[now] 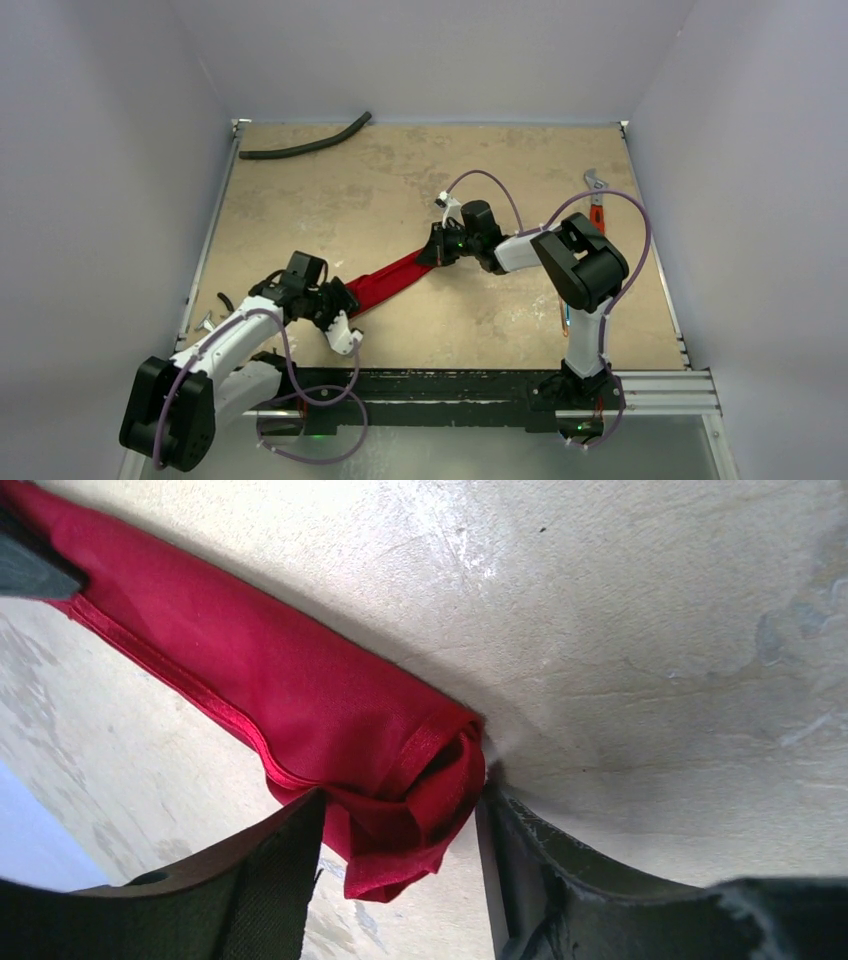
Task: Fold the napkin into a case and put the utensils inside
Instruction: Fold the 2/3-rectangle-folded napkin at the center of the board, then pick up the smaller rectangle-folded napkin from the center of the board, then turn over the smaller rectangle-folded napkin at the center of the board.
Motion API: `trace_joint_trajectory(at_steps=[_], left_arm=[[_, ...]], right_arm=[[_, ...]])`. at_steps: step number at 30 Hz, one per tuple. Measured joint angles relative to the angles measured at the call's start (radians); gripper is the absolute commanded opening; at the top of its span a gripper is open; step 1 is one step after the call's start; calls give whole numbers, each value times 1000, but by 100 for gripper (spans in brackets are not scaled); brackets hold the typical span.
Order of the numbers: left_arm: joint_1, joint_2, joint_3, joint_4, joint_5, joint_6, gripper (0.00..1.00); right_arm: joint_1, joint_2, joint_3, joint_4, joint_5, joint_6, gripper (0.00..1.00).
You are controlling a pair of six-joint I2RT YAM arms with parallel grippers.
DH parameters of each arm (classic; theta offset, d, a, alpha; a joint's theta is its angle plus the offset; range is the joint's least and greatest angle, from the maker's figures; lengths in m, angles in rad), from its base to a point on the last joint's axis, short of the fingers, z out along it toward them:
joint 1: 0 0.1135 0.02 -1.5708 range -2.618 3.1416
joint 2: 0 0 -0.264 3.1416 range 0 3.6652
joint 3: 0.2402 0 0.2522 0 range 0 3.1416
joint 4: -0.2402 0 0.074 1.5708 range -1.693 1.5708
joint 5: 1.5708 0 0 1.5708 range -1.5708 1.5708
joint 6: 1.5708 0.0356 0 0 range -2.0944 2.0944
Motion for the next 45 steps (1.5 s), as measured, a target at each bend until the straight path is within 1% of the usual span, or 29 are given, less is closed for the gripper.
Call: trace_joint_trajectory(at_steps=[3,5,8,10,11,16,17,18,20,21,22,23,25,26,27,28,31,33,35,37,40,42,45], left_arm=[[0,27,2,11,7,66,43],[0,50,2,22,12,113,31],[0,78,1,40,13,157,18],[0,91,-3,63,13,174,2],[0,92,-9,76,14,174,0],[1,82,-32,127,30,144,0],[1,82,-31,128,32,130,0],[1,83,-24,121,39,102,0],[1,91,11,87,53,41,0],[1,107,52,56,67,-5,0],[0,127,98,24,79,-44,0],[0,162,175,-12,103,-109,0],[0,211,294,-36,138,-222,0],[0,226,348,-36,158,-289,0],[0,233,386,-35,174,-351,0],[0,234,416,-39,190,-409,0],[0,235,465,-76,237,-563,0],[0,238,484,-115,268,-647,0],[0,241,499,-143,294,-716,0],[0,243,521,-177,319,-763,0],[0,244,570,-235,343,-797,0],[0,244,609,-272,358,-811,0],[1,244,664,-323,384,-822,0]], right_arm=[[0,0,0,0,0,0,2],[0,0,0,0,0,0,2],[0,0,0,-2,0,-1,2],[-1,0,0,-3,0,-1,2],[-2,0,0,-3,0,-1,2],[-2,0,0,-4,0,-7,3],[-2,0,0,-5,0,-10,5],[-2,-3,0,-8,1,-15,10],[-2,-18,0,-29,13,-36,24],[-2,-36,-1,-50,27,-54,32],[-2,-55,-3,-66,40,-71,38],[-2,-85,-5,-86,59,-98,44],[-2,-154,0,-112,94,-159,58],[-2,-188,9,-119,110,-191,68],[-2,-216,24,-124,125,-221,90],[-2,-244,42,-125,147,-259,98],[-10,-326,67,-101,183,-343,99],[-25,-385,66,-76,179,-407,99],[-42,-434,63,-59,134,-486,99],[-57,-471,69,-81,55,-604,99],[-63,-472,116,-200,-80,-783,99],[-63,-454,157,-328,-169,-905,99],[-56,-450,177,-474,-248,-1024,99]])
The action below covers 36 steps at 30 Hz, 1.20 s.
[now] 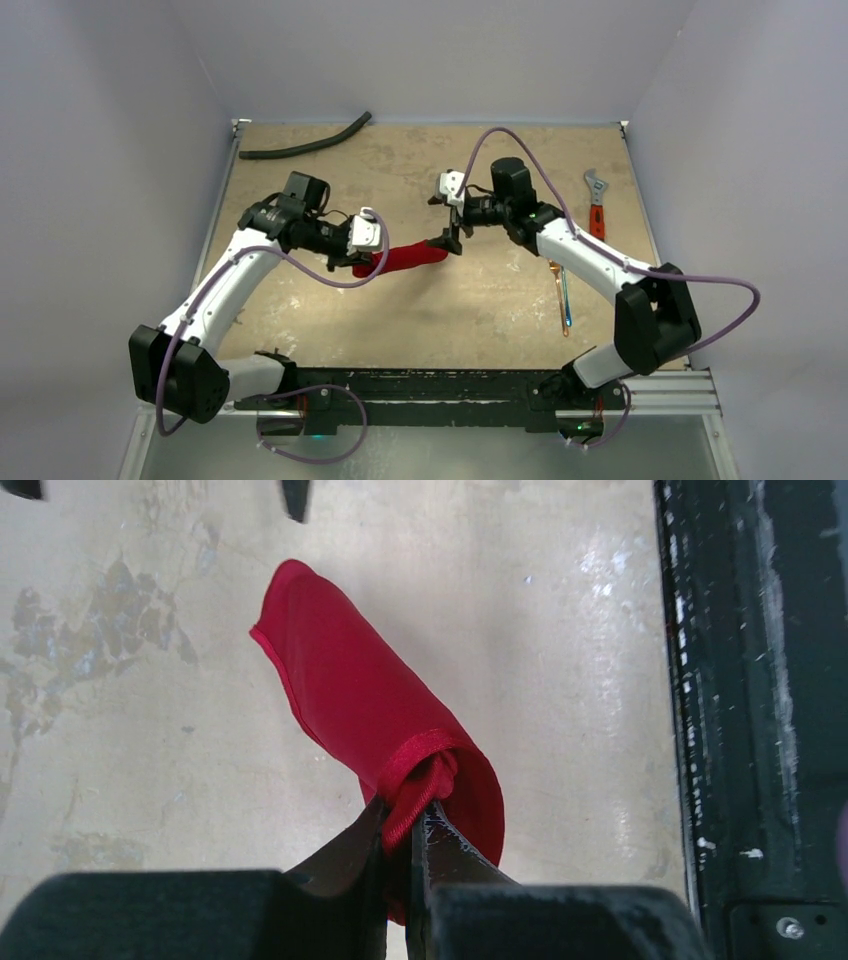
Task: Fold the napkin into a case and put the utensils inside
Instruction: Turn over the smaller rectangle-folded napkin at the center of the board.
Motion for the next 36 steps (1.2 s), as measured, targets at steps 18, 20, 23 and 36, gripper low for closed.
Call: trace_joint_trajectory(at_steps=[18,20,23,36], left_arm=[[0,13,30,3,202,-269,0],[-2,16,-1,78,250,-369,0],[-15,32,-29,205,294,-522,0],[5,104,-274,633,365,-972,0]], right_arm=[[99,-93,-90,-81,-57,-27,91],[80,-120,-94,-52,-31,10,92],[24,-195,-118,2,-4,70,93],[-136,-156,-78,224,-89,338,87]])
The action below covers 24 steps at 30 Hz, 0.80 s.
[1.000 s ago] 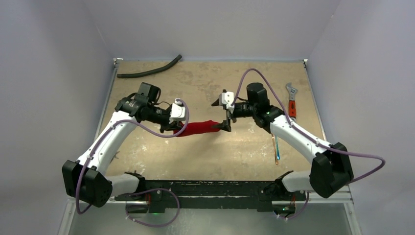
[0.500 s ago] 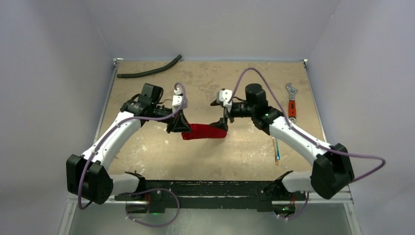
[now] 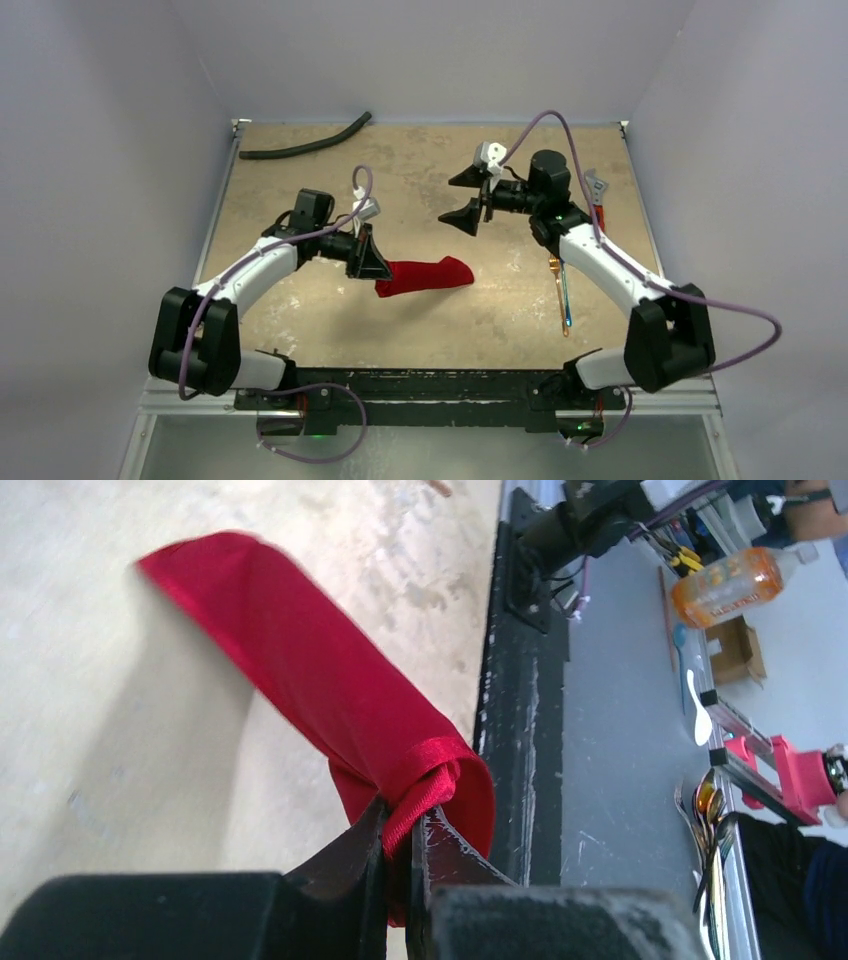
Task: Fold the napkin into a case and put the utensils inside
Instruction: Turn over the smaller rectangle-folded napkin at the center of the board.
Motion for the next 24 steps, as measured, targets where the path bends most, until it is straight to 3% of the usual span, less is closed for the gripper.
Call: trace_joint_trajectory(at_steps=[4,9,13,24], left_arm=[[89,36,5,-163,4,156,0],[72,38,10,-177,8,182,0],[94,38,8,-195,8,198,0],[233,92,-176,134,-66,-127,0]], right_arm=[[0,120,0,34,-2,56,86],[8,240,24,79,-89,106,86],[63,373,165,4,-159,56,87],[113,414,164,-14,-208,13,87]])
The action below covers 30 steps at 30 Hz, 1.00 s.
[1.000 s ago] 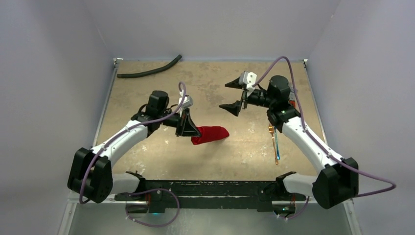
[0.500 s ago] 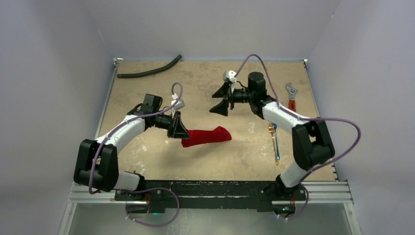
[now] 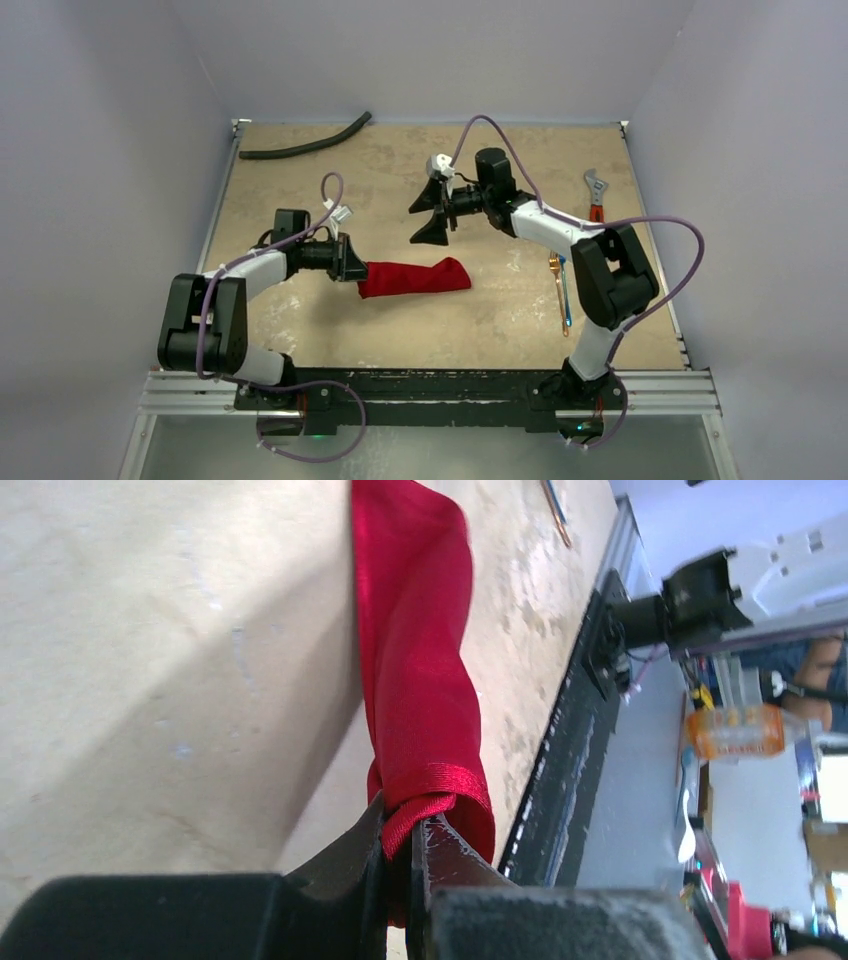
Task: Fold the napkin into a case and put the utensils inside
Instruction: Turn over the smaller rectangle-folded napkin at the center of the board.
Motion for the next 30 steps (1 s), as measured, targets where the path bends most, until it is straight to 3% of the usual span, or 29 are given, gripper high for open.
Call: trace_joint_trajectory(at_steps=[6,12,16,20,27,28,29,30], left_arm=[[66,81,-19,87,-97,-111,0],[130,167,-13,43,-169,-133,0],[171,307,54,-42,-168,-124,0],[175,434,169,-142,-99,-102,0],[175,431,177,-159,-101,-72,0],[175,426,177,-162,-109,-71,0],[175,419,177,-164,-117,-69,0],[175,410,177,-166,-129,-68,0]], right_arm=[[2,95,98,-91,2,-64,86],[24,148,112,-137,18,-86,83],[48,160,112,-143,42,-82,77],[80,166,124,-144,64,-67,61],[130,220,135,-117,69,7,25],[134,237,135,-111,69,29,8],[137,248,134,-108,70,43,0],[138,260,130,-98,74,60,0]])
